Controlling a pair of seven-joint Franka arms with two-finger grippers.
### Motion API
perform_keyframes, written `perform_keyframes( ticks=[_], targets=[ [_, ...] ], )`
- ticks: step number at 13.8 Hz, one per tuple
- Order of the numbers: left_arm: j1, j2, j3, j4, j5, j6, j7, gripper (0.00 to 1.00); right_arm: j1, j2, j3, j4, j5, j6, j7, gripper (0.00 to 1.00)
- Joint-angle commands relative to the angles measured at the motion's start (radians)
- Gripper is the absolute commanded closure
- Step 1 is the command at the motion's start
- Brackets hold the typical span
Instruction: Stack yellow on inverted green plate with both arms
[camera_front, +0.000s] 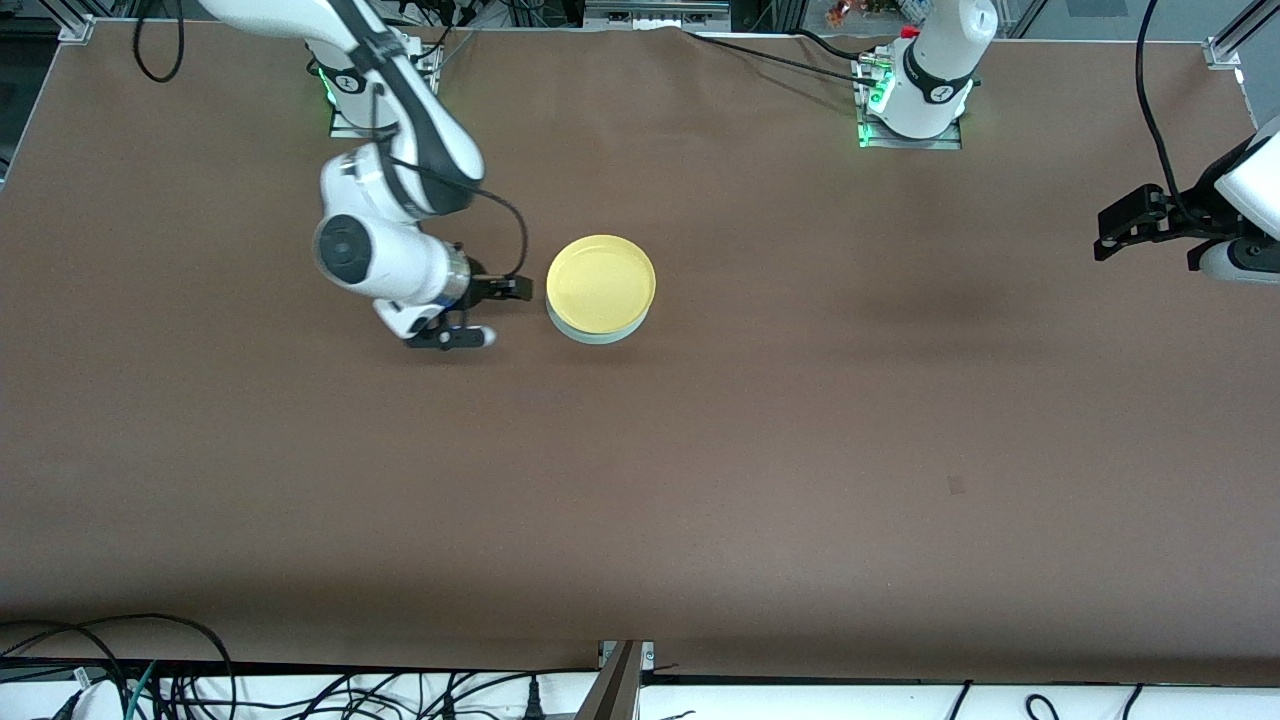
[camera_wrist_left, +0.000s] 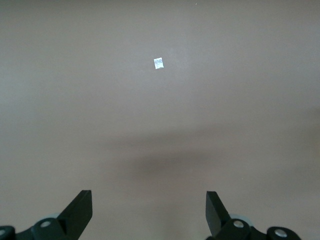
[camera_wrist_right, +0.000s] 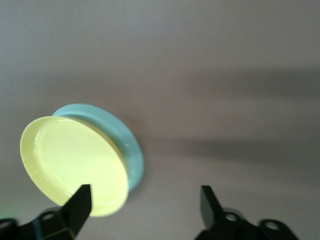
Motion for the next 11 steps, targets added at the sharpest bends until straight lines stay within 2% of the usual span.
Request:
perform_keyframes(
  ticks=[1,4,6,8,11],
  targets=[
    [0.002,0.002,0.002,0.008,-0.022,0.003,-0.001,0.0,-0.012,0.021,-0.085,0.217,-0.091,-0.228,-0.052,0.0],
    [0.002,0.002,0.002,0.008,-0.022,0.003,-0.001,0.0,-0.04,0.015,-0.142,0.332,-0.165,-0.353,-0.17,0.0],
    [0.002,0.002,0.002,0.008,-0.023,0.003,-0.001,0.0,-0.043,0.01,-0.212,0.43,-0.166,-0.48,-0.234,0.0],
    [0.003,0.007,0.002,0.008,-0.023,0.003,-0.001,0.0,-0.042,0.004,-0.255,0.524,-0.213,-0.604,-0.248,0.0],
    [0.003,0.007,0.002,0.008,-0.023,0.002,-0.001,0.0,-0.055,-0.011,-0.275,0.585,-0.22,-0.719,-0.233,0.0]
  ],
)
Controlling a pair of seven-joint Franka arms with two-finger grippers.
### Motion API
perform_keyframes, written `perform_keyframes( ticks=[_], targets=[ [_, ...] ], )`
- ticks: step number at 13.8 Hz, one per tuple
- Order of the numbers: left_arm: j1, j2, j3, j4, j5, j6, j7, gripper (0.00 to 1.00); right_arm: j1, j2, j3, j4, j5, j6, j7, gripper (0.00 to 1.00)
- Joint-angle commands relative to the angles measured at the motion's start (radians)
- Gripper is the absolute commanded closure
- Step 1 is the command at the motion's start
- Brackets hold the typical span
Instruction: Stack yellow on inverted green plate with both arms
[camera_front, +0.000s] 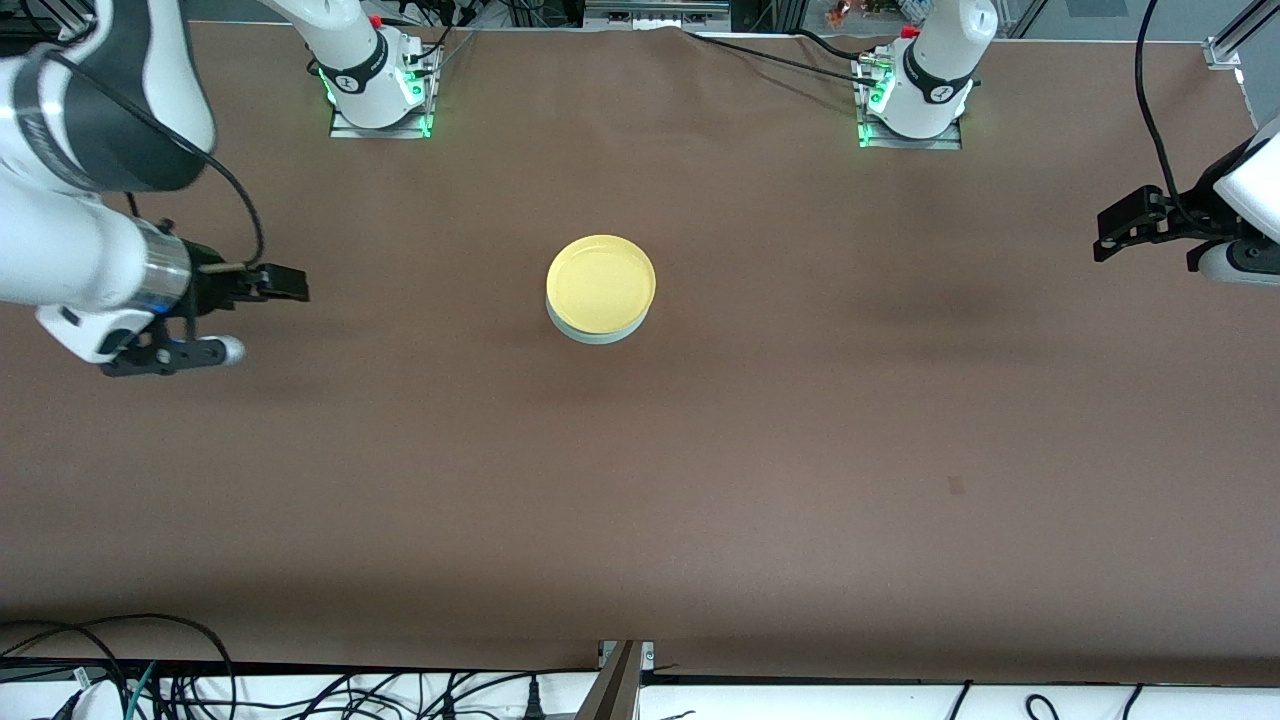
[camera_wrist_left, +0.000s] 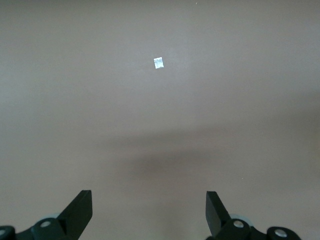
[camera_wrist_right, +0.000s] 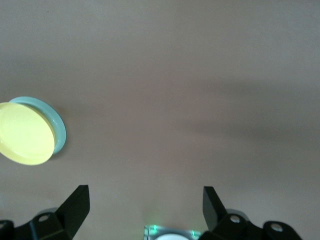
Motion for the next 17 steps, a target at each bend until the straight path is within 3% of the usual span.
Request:
perform_keyframes(
  ticks=[1,7,10,17],
  targets=[
    [0.004,0.003,0.002,0.008,-0.023,0.003,-0.001,0.0,-0.009,-0.015,-0.005,0.045,-0.022,-0.059,-0.007,0.0],
    [0.003,0.003,0.002,0.008,-0.023,0.002,-0.001,0.0,-0.098,-0.214,0.029,-0.02,-0.051,-0.039,-0.012,0.0],
    [0.004,0.003,0.002,0.008,-0.023,0.003,-0.001,0.0,-0.147,-0.224,0.095,-0.03,-0.129,-0.069,-0.021,0.0],
    [0.008,0.005,0.002,0.007,-0.025,0.001,-0.001,0.0,-0.149,-0.196,0.092,-0.014,-0.137,-0.077,-0.025,0.0]
  ],
)
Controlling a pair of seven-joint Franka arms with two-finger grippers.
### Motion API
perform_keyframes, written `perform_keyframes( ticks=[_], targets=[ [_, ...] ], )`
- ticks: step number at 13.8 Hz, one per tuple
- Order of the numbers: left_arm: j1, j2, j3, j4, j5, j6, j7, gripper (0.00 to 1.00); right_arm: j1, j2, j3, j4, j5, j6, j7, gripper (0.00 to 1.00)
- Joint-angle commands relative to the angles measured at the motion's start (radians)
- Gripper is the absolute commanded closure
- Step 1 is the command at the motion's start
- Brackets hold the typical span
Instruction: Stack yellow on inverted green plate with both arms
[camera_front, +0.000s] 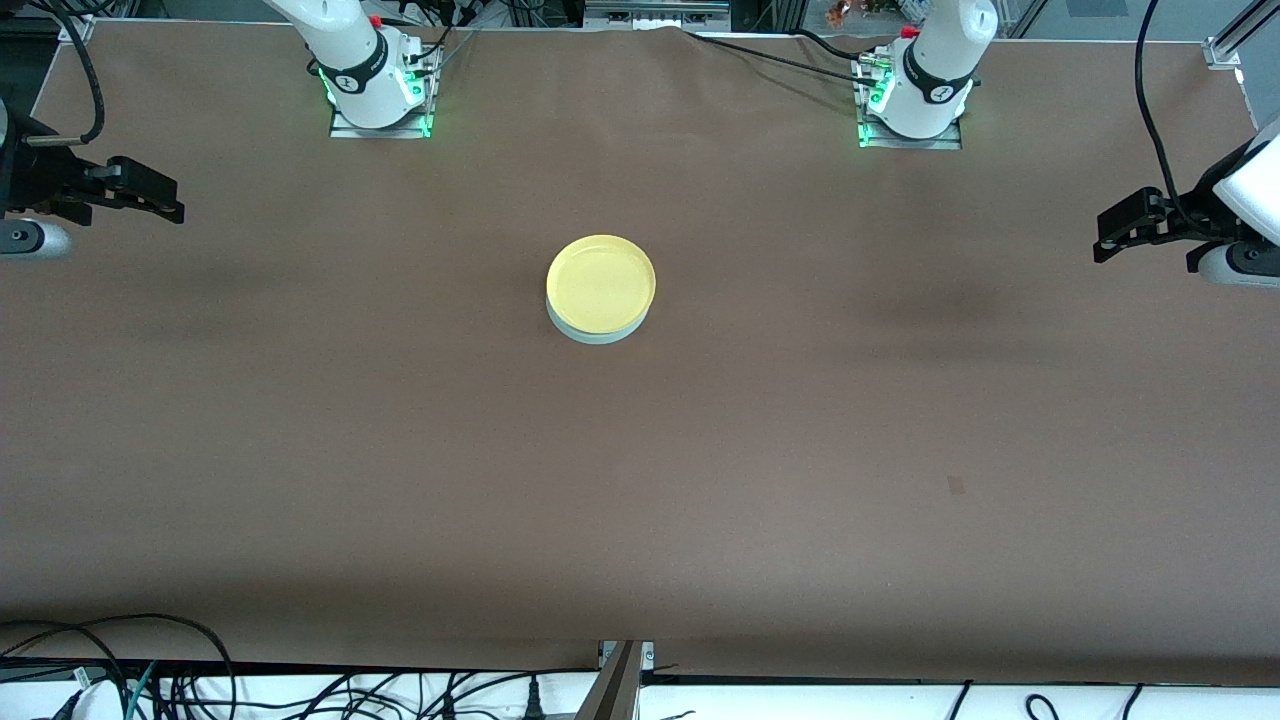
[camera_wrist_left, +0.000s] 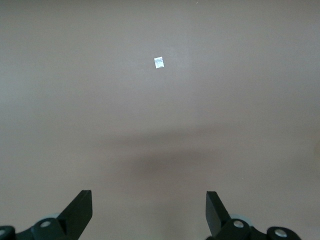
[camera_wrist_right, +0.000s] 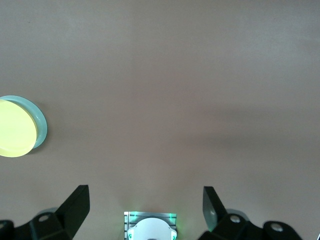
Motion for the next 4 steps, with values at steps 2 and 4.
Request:
perform_keyframes(
  ticks=[2,4],
  targets=[
    [0.006,0.003,0.001,0.007,-0.025,0.002,-0.001,0.0,-0.021,0.001,0.011,0.003,-0.017,-0.01,-0.018,0.0],
    [0.006,0.003,0.001,0.007,-0.025,0.0,-0.001,0.0,-0.021,0.001,0.011,0.003,-0.015,-0.011,-0.018,0.0]
  ],
)
